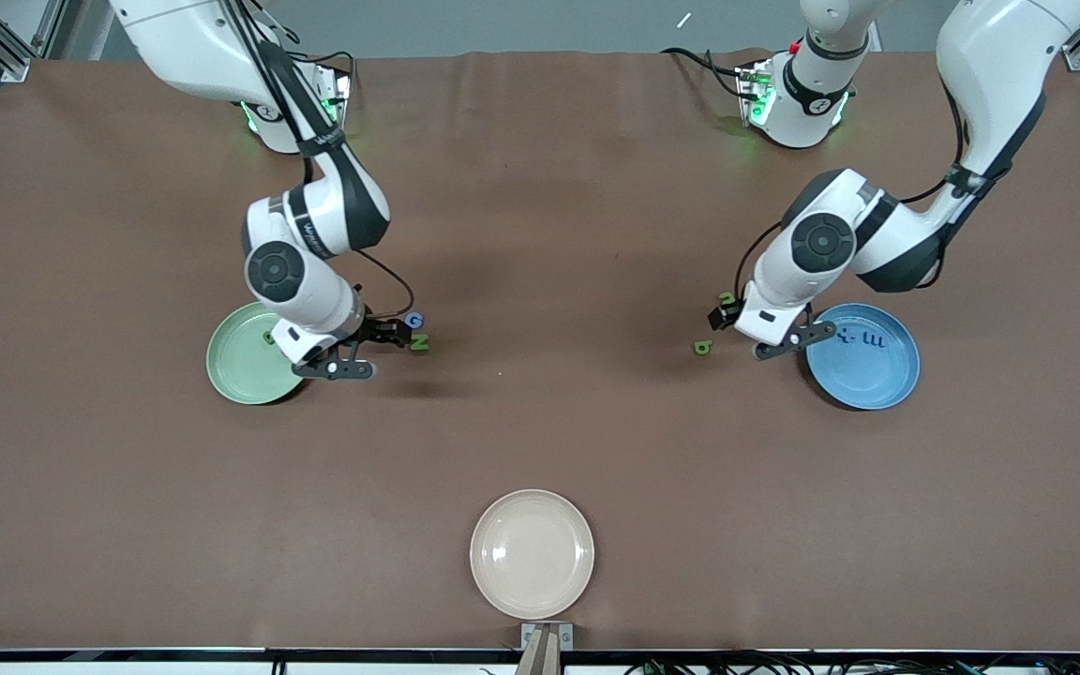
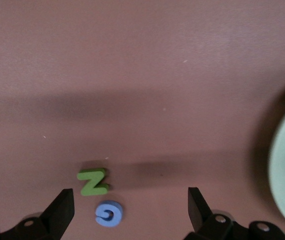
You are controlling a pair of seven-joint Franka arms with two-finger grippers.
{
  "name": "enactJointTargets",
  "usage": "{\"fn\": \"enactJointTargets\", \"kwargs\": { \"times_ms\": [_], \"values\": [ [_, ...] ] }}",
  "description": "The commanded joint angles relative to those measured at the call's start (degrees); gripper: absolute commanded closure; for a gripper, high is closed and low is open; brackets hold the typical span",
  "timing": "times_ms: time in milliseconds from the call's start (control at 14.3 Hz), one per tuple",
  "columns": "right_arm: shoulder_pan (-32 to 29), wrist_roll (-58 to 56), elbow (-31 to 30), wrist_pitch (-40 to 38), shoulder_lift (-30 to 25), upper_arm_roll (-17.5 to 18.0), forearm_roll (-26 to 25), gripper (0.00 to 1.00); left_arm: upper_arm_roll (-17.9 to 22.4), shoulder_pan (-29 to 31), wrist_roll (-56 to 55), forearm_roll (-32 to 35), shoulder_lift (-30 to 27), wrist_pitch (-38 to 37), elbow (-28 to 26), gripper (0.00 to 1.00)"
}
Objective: Sort upper and lower case letters into plates
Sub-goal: 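Grasp the green u with the left gripper while the right gripper grasps the Z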
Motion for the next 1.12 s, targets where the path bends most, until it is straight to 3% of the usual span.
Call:
{"fn": "enactJointTargets", "kwargs": {
  "times_ms": [0,209,489,838,1047],
  "values": [
    [3.23,4.52,-1.24,5.60,2.61,-0.44,1.06,0.00,0.13,0.18,-3.94,3.52,1.03,3.96,-2.86,0.01],
    [4.91,6.47,-1.16,8.42,4.38,-0.44,1.06,0.00,1.10,0.44,-7.72,8.71,2.53,6.34,-5.32,0.01],
    [6.84,8.40,-1.33,8.51,5.35,-0.52,0.98,0.01,1.62,0.71,-8.08,9.86,2.62,7.83,-7.44,0.02],
    [8.52,10.59,-1.51,10.88,7.02,-0.61,0.89,0.08,2.24,0.62,-9.23,11.79,4.19,8.19,-8.93,0.17],
    [9.05,10.60,-1.51,11.15,7.81,-0.70,0.36,0.22,2.33,0.45,-10.89,13.90,5.60,8.19,-8.67,0.28]
  ]
}}
